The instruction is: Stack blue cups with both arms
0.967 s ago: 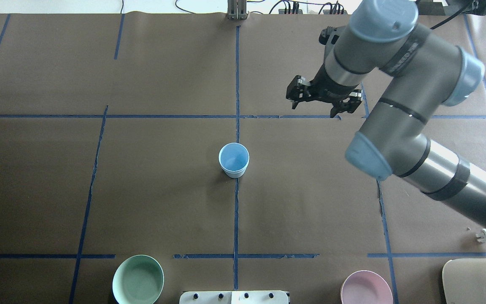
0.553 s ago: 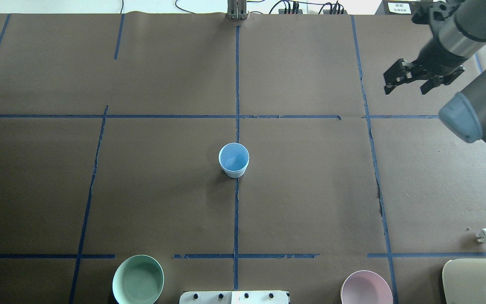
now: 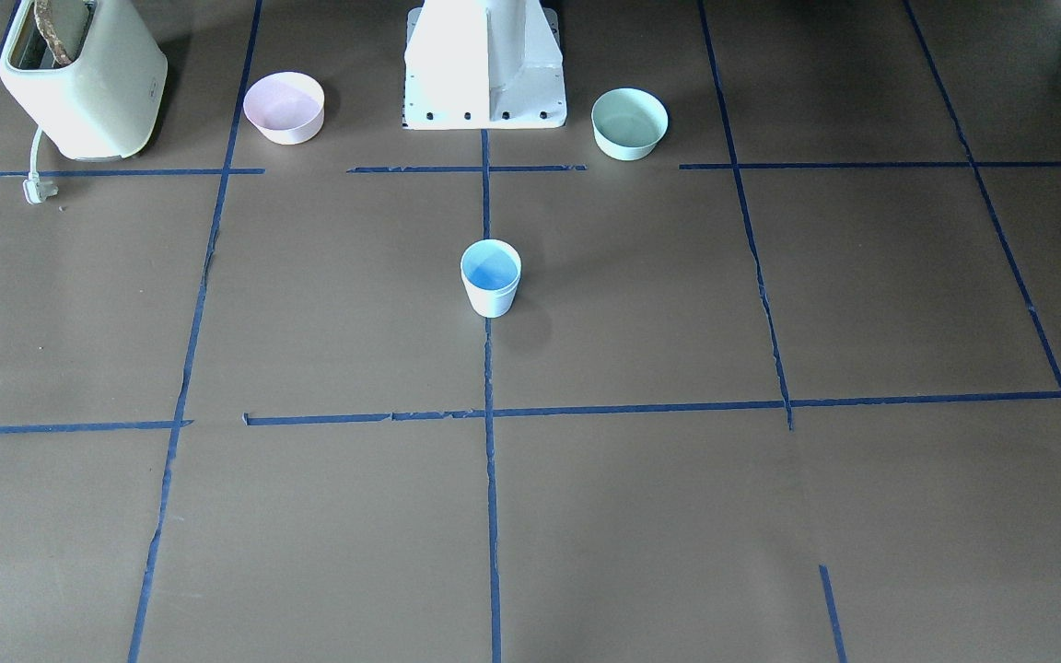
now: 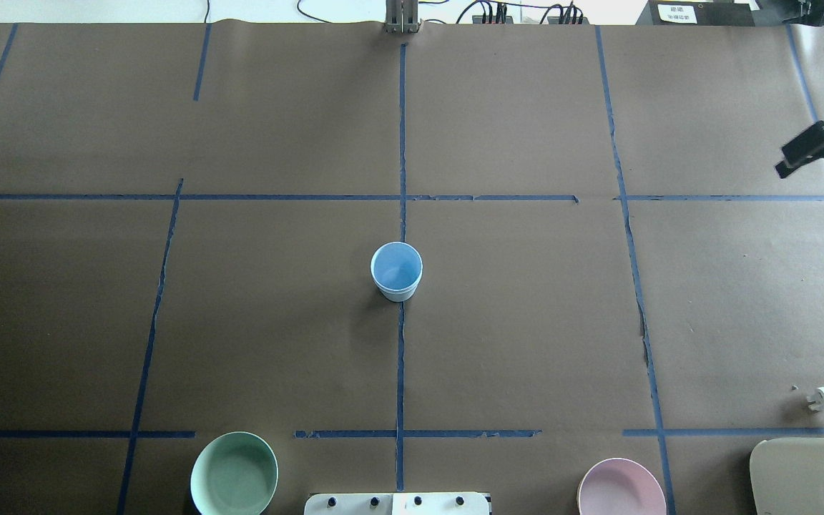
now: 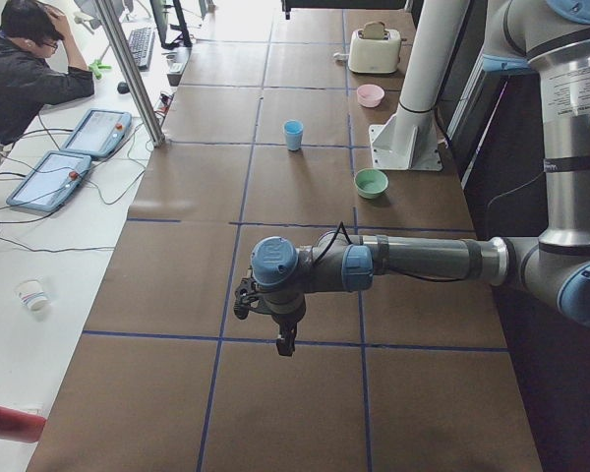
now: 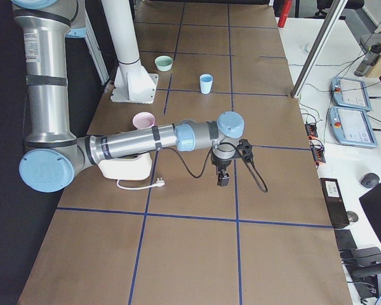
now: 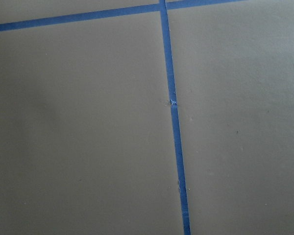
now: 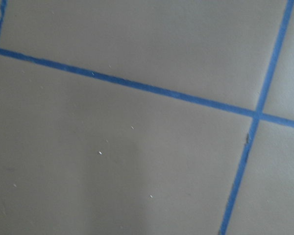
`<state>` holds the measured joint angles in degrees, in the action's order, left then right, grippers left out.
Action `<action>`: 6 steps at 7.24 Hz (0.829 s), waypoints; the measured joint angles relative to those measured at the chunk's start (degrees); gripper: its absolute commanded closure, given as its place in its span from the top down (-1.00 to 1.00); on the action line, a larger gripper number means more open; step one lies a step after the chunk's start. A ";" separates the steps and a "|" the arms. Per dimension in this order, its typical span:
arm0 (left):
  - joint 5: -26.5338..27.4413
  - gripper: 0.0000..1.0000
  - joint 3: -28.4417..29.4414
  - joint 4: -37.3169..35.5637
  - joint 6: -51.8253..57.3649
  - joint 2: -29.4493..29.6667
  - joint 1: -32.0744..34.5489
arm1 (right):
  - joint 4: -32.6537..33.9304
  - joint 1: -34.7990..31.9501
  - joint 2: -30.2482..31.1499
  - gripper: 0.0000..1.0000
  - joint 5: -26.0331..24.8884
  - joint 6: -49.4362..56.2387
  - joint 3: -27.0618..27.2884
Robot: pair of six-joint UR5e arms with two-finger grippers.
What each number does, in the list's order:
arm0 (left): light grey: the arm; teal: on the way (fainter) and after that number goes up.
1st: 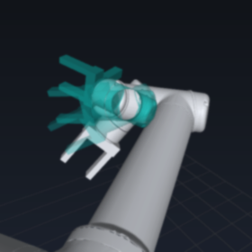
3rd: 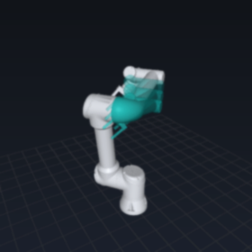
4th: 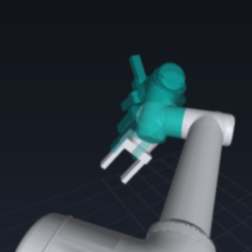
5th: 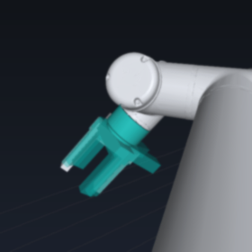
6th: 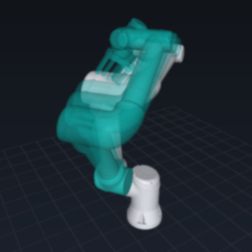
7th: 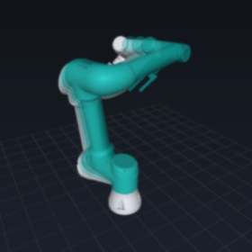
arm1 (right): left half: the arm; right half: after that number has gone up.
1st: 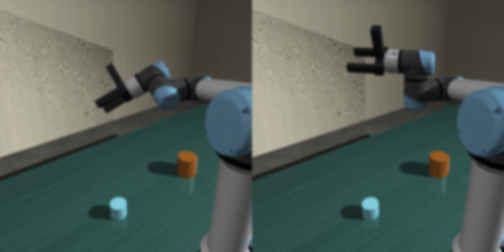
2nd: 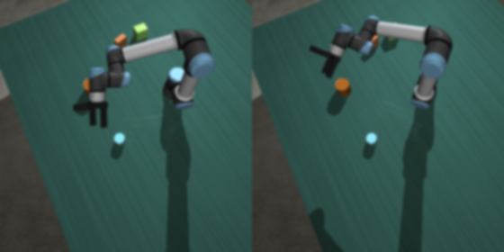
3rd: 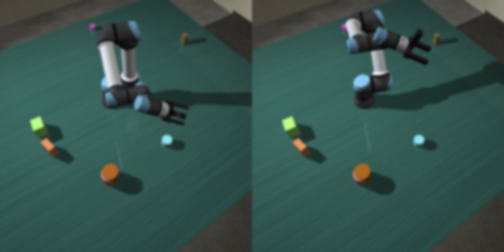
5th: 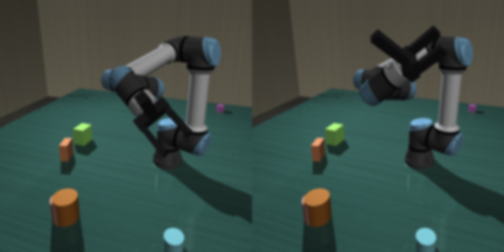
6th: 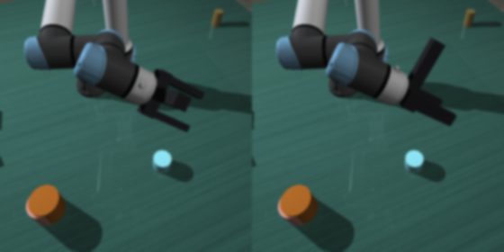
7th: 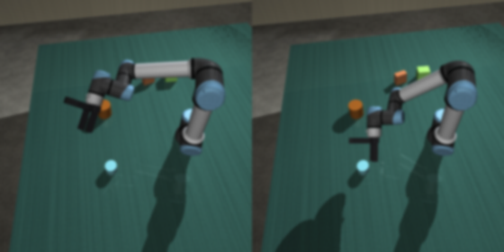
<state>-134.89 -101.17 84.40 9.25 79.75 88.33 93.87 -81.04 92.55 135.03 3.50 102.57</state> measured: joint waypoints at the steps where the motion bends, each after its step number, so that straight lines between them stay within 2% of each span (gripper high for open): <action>1: 0.06 1.00 -0.22 0.04 0.03 -0.06 0.00 | -0.06 -2.13 3.23 1.00 0.06 3.04 0.07; 3: 0.08 1.00 -0.50 0.01 0.06 -0.09 0.00 | -0.09 -3.43 6.64 1.00 -0.07 3.74 -0.18; 6: 0.07 1.00 -0.71 0.05 0.07 -0.04 0.00 | -0.09 -4.75 8.52 1.00 0.08 4.26 -0.39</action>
<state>-134.82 -101.89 84.45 9.32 79.71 88.33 93.78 -85.79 101.06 135.11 7.76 102.18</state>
